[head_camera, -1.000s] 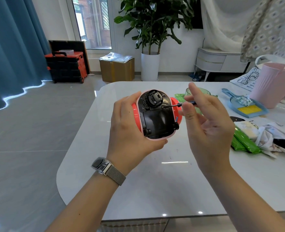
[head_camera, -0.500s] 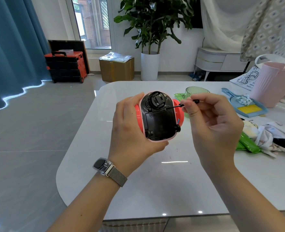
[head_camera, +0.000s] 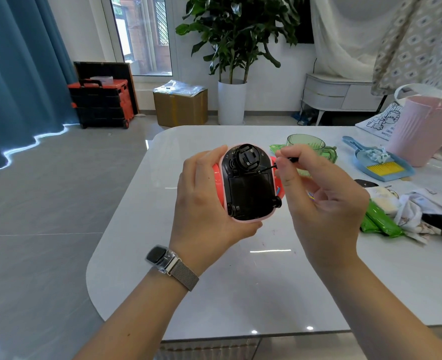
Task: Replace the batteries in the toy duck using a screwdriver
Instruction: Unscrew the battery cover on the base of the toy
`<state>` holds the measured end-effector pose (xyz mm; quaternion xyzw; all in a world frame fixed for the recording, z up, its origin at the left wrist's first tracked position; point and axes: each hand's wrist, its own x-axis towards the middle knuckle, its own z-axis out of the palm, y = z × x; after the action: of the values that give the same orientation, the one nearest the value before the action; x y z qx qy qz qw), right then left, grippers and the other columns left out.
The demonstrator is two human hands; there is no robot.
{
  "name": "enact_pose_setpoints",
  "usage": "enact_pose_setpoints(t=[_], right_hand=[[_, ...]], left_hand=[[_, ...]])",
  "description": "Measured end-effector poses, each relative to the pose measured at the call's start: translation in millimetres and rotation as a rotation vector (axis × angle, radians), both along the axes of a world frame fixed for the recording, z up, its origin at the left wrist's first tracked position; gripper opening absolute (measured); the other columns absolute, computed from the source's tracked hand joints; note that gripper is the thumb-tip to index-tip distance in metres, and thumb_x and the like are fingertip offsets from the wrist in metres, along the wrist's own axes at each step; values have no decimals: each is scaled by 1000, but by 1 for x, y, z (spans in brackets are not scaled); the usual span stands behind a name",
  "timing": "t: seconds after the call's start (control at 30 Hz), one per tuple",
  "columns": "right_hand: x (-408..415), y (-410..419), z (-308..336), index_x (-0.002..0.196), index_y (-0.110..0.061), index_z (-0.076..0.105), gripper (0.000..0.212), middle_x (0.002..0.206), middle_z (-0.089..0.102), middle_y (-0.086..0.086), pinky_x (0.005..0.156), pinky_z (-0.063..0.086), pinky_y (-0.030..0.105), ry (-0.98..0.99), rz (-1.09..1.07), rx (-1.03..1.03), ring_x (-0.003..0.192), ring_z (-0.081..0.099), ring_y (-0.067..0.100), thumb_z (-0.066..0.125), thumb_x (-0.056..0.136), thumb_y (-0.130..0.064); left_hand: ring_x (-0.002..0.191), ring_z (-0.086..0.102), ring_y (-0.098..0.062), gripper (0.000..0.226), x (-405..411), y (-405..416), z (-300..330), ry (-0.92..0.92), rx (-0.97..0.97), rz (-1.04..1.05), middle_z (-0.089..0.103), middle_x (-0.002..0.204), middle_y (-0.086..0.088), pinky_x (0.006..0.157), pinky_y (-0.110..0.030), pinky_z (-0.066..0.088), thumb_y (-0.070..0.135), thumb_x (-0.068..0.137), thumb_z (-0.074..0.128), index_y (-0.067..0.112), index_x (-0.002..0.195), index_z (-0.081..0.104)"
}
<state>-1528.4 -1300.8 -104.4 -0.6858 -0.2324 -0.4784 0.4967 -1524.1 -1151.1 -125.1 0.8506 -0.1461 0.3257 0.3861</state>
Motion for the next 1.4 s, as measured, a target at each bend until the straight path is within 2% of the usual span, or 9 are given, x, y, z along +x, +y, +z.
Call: enact_pose_setpoints(t=[0.13, 0.27, 0.43, 0.67, 0.9, 1.03, 1.2, 1.3, 1.4], right_hand=[[0, -4, 0, 98, -17, 66, 13, 92, 65, -8, 75, 48, 21, -39, -34, -24, 81, 62, 6, 68, 86, -13], [2, -6, 1, 96, -17, 67, 10, 89, 65, -4, 70, 50, 23, -29, -78, -3, 81, 60, 3, 69, 87, -13], [3, -8, 2, 100, -16, 67, 11, 91, 67, 0, 70, 55, 30, 4, -99, 12, 82, 67, 19, 65, 90, -17], [7, -8, -2, 108, -10, 68, 17, 100, 68, -3, 81, 57, 42, 37, -36, 29, 91, 68, 21, 60, 93, -15], [5, -4, -3, 115, -14, 61, 25, 103, 65, -8, 80, 56, 26, 44, 48, 38, 89, 69, 20, 53, 95, -2], [4, -4, -1, 122, -12, 57, 33, 100, 65, -3, 79, 55, 34, 30, 72, 20, 92, 65, 19, 63, 90, -10], [2, -5, 0, 120, -10, 60, 32, 81, 63, 14, 66, 49, 36, 22, -30, 38, 74, 60, 29, 64, 89, -17], [3, -6, 0, 120, -10, 62, 30, 81, 65, 12, 65, 50, 42, 42, -31, 42, 74, 61, 31, 64, 90, -15], [4, -7, 0, 121, -7, 61, 30, 90, 67, 3, 74, 55, 42, 47, 6, 31, 81, 65, 29, 63, 91, -9]], left_hand=[[118, 37, -4, 106, 1, 1, 0, 6, -8, 11, 45, 134, -4, 93, -7, 32, 52, 49, 83, 16, 139, 39], [117, 36, -2, 107, 1, 2, 1, 12, -10, 15, 45, 134, -3, 93, -4, 30, 53, 48, 82, 17, 139, 38], [118, 38, -5, 108, 1, 4, 1, 2, -16, 11, 44, 134, -3, 95, -9, 35, 49, 47, 86, 18, 138, 39], [118, 38, -3, 110, 1, 7, 1, 0, -32, 11, 43, 132, 1, 94, -1, 33, 38, 44, 94, 19, 138, 39], [119, 40, -8, 109, -1, 6, 3, -1, -33, 8, 45, 132, -4, 96, -8, 35, 38, 45, 94, 15, 137, 40], [118, 38, -5, 110, 0, 6, 2, -3, -34, 17, 44, 133, -2, 95, -7, 34, 38, 45, 94, 16, 138, 39], [120, 41, -8, 110, 0, 6, 2, 1, -33, 4, 44, 133, -3, 96, -8, 35, 39, 45, 94, 16, 138, 40], [121, 41, -9, 110, 1, 5, 1, 3, -27, 1, 45, 133, -3, 97, -9, 36, 41, 45, 92, 16, 138, 40], [119, 39, -6, 110, 0, 6, 1, -3, -28, 9, 44, 133, -2, 96, -6, 34, 38, 45, 94, 16, 137, 40]])
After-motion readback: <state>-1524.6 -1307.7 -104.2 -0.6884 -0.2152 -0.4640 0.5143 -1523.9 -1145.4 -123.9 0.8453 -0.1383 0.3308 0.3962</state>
